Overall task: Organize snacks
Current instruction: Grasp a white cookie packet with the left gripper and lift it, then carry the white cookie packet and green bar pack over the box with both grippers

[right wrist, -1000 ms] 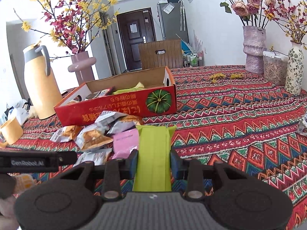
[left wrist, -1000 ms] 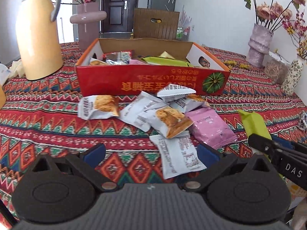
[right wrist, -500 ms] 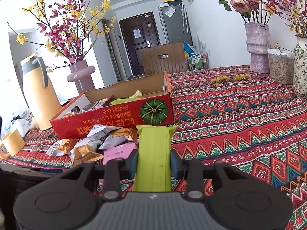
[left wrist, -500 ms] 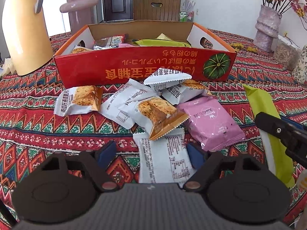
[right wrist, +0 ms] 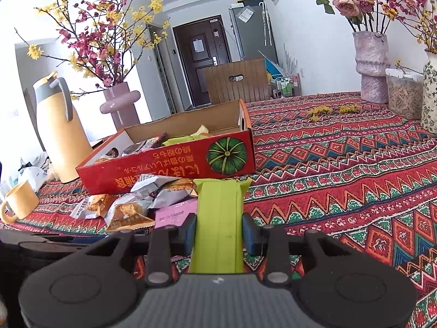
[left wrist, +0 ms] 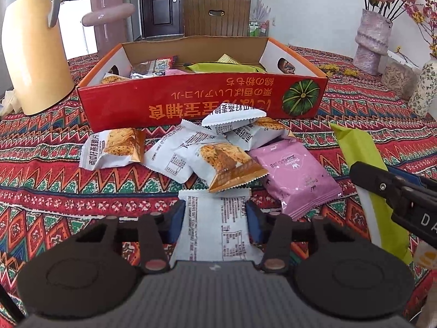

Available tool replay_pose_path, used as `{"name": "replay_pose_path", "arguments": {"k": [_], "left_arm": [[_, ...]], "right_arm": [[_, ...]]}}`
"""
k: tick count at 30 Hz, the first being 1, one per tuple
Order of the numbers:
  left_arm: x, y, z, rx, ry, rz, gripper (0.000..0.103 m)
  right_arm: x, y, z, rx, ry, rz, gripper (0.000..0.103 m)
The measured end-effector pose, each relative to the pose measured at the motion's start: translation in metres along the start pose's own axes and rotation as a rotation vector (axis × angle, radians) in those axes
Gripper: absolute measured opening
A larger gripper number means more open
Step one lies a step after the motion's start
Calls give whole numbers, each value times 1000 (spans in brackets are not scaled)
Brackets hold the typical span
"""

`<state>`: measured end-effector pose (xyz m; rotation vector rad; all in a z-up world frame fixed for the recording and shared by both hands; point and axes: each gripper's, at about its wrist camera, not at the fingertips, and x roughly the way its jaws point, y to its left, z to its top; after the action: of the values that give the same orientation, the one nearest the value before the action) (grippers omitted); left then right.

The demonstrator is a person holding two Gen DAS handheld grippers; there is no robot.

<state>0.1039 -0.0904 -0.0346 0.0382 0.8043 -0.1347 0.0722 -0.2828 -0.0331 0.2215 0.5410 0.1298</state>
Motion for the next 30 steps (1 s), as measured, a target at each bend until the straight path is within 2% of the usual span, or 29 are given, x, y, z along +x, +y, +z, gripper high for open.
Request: {"name": "replay_pose_path", "arguments": {"k": [13,21,30], "left_arm": [[-48,16,-1,-20,-117,-28,48],[-76,29,12,-41,-212,-23,48],[-84,45,38,-74,-279,2,48]], "right_arm": [[-22,14,5,-23,-47,-10,34],[-29,24,17,-39,-93,-10,34],[-25,34,42,-45,-138,8,34]]}}
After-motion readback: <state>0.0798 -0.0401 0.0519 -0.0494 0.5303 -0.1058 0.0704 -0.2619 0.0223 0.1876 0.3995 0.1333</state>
